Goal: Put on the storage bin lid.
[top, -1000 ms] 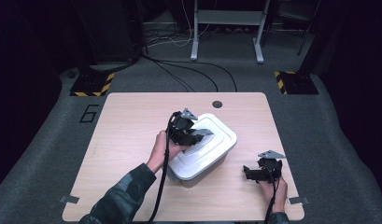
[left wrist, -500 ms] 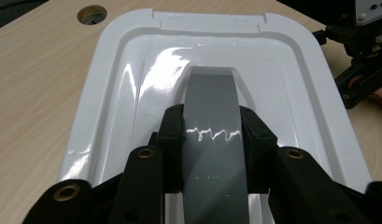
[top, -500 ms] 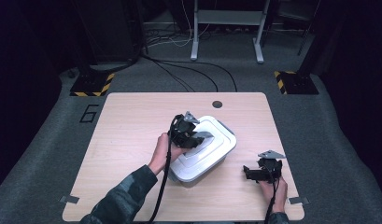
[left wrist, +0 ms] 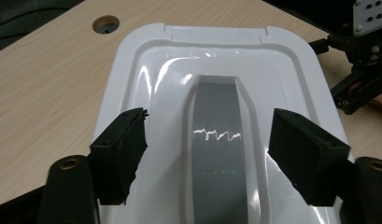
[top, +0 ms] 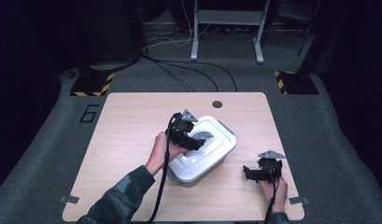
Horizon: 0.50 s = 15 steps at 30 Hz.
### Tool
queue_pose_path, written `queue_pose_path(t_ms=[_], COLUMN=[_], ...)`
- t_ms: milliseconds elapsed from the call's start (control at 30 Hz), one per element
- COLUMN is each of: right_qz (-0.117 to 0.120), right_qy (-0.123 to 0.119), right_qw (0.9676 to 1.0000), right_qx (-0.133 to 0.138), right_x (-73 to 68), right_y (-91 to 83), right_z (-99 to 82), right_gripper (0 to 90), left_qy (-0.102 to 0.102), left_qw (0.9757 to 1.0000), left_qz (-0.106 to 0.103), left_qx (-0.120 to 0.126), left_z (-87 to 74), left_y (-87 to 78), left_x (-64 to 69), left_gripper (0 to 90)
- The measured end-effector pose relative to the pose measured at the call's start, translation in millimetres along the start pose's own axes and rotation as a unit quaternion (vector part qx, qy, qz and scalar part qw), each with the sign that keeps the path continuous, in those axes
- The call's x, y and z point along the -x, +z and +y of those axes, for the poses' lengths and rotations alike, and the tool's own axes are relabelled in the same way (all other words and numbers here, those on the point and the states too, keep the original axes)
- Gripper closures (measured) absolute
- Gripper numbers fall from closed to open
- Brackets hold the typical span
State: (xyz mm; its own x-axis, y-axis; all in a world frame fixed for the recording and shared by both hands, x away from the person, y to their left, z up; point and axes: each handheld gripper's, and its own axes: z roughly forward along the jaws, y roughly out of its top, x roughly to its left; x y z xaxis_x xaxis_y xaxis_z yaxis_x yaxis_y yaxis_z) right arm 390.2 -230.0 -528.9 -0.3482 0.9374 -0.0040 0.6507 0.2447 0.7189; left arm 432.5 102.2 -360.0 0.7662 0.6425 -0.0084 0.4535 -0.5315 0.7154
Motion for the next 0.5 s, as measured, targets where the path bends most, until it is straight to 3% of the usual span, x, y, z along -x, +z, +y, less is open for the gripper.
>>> queue_pose_path(t_ms=[167, 500], right_qz=[0.000, 0.000], right_qy=[0.000, 0.000], right_qw=[1.0000, 1.0000], right_qx=[0.000, 0.000], right_x=[0.0, 0.0], right_y=[0.0, 0.0], right_z=[0.0, 0.0], right_gripper=[0.8, 0.8], left_qy=[-0.007, -0.017], left_qw=[0.9998, 0.9991], left_qz=[0.016, 0.031], left_qx=[0.009, 0.022], left_z=[-0.9, -12.7], left_y=[-15.6, -43.2], left_x=[-5.2, -16.2], left_gripper=[15.4, 5.1])
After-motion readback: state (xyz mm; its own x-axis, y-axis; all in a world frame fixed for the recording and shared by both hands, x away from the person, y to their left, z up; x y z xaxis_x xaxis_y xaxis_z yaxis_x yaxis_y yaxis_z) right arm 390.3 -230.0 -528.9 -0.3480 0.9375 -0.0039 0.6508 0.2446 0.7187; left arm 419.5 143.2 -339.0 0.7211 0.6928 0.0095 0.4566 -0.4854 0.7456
